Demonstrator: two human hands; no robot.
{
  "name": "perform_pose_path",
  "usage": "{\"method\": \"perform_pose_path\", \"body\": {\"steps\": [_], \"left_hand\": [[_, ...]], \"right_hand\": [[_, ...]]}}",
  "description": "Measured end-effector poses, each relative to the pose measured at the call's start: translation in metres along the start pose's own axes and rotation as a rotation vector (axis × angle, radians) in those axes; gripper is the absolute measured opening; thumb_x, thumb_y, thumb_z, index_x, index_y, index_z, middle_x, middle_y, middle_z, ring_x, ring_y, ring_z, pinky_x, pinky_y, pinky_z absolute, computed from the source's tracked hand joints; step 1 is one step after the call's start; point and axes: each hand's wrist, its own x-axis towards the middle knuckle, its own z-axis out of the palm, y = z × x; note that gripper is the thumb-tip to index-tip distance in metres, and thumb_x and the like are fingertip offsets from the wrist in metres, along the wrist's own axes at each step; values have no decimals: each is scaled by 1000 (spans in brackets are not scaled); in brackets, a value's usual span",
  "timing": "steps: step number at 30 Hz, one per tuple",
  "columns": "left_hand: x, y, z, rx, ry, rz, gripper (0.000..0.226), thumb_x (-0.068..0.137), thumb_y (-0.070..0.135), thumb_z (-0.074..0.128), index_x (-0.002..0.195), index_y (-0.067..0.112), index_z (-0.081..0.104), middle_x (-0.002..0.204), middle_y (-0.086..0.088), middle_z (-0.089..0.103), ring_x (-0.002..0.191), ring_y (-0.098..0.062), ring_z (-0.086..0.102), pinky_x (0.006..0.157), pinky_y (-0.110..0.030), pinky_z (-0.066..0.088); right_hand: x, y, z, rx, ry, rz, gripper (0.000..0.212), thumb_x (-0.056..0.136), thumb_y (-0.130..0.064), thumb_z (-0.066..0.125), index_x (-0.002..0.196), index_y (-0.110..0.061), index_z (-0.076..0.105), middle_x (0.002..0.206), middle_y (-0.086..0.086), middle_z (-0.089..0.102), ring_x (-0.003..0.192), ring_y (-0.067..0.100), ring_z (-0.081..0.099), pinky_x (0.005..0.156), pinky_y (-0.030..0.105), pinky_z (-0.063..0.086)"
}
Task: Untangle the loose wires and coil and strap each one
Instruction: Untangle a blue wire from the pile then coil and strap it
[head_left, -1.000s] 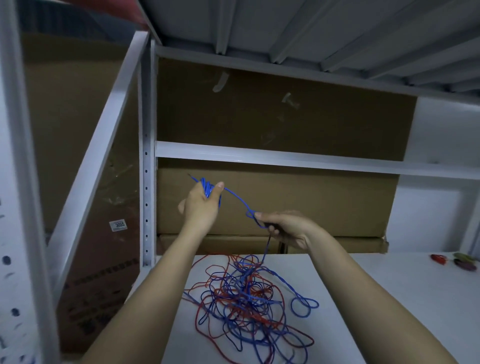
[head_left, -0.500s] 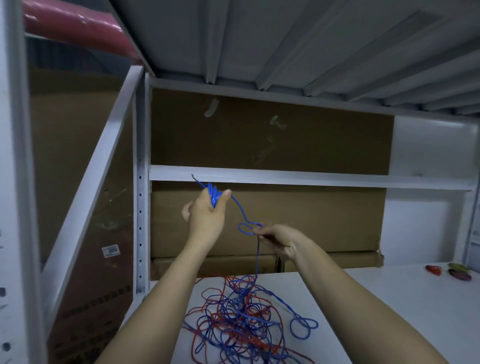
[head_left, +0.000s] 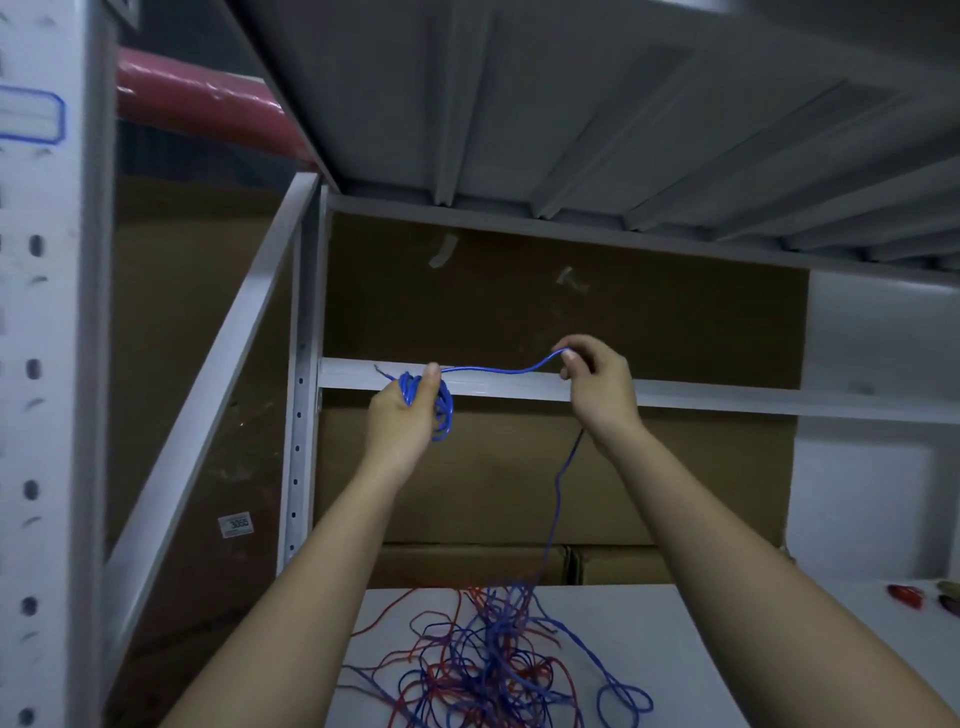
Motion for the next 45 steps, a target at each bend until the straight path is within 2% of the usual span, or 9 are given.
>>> {"method": "perform_pose_path", "body": {"steps": [7, 12, 19, 25, 29, 35, 39, 41, 45], "left_hand": [[-1, -7, -20, -323, -4, -140, 35, 95, 45, 50, 73, 18, 53, 48, 10, 46, 58, -10, 46, 71, -25, 40], [-2, -14, -29, -301, -36, -121, 39, 96, 49, 45, 70, 20, 49, 48, 11, 42, 58, -11, 45, 80, -27, 40], [-24, -35, -24, -472, -249, -205, 48, 83, 55, 46, 93, 9, 53, 46, 9, 32, 48, -5, 38, 92, -28, 36], [-37, -45, -28, -689, -203, -261, 39, 98, 43, 37, 102, 8, 54, 44, 10, 31, 47, -4, 39, 95, -27, 39], [-37, -57, -32, -773, -80, -346, 25, 104, 21, 34, 88, 11, 50, 55, 6, 46, 63, -9, 44, 75, -24, 37], [-48, -89, -26, -113, -74, -211, 20, 100, 9, 42, 85, 6, 56, 100, -2, 56, 103, -18, 53, 94, -30, 36], [-52, -112, -24, 280, -232, -131, 22, 101, 29, 42, 83, 20, 52, 111, -15, 55, 111, -34, 51, 103, -44, 37], [-55, -117, -24, 289, -348, -125, 20, 100, 36, 42, 90, 22, 53, 116, -18, 55, 117, -36, 49, 106, -50, 34], [-71, -115, -21, 83, -516, -134, 36, 94, 54, 33, 93, 29, 58, 93, 21, 65, 101, 2, 58, 95, -31, 39]], "right_hand": [[-35, 31, 6, -812, -384, -734, 17, 84, -32, 60, 90, -17, 65, 89, 3, 50, 86, 22, 42, 75, 38, 38], [-67, 37, 30, -399, -380, -428, 34, 97, -38, 41, 72, -23, 57, 73, -10, 47, 81, 10, 31, 74, 32, 22], [-64, 18, 43, 128, 44, -60, 36, 102, -30, 37, 67, -27, 45, 55, -12, 46, 54, 4, 41, 53, 25, 33], [-74, 50, 54, -909, -320, -224, 41, 102, -47, 27, 111, -27, 61, 84, 4, 68, 76, 29, 65, 58, 30, 38], [-118, 63, 74, -1057, -659, -532, 39, 103, -42, 26, 116, -22, 57, 87, 6, 69, 79, 30, 67, 58, 30, 36], [-149, 61, 62, -785, -685, -912, 17, 89, -29, 57, 79, -16, 62, 65, 2, 63, 58, 27, 59, 53, 29, 39], [-147, 55, 48, -654, -608, -1033, 12, 77, -18, 71, 86, -12, 67, 68, 2, 59, 62, 23, 56, 55, 28, 39], [-144, 54, 41, -609, -561, -1012, 15, 85, -16, 66, 96, -7, 69, 71, 6, 58, 64, 25, 55, 55, 30, 41], [-137, 53, 34, -357, -567, -654, 16, 93, -13, 59, 103, -4, 68, 80, 9, 57, 75, 25, 53, 63, 33, 44]]}}
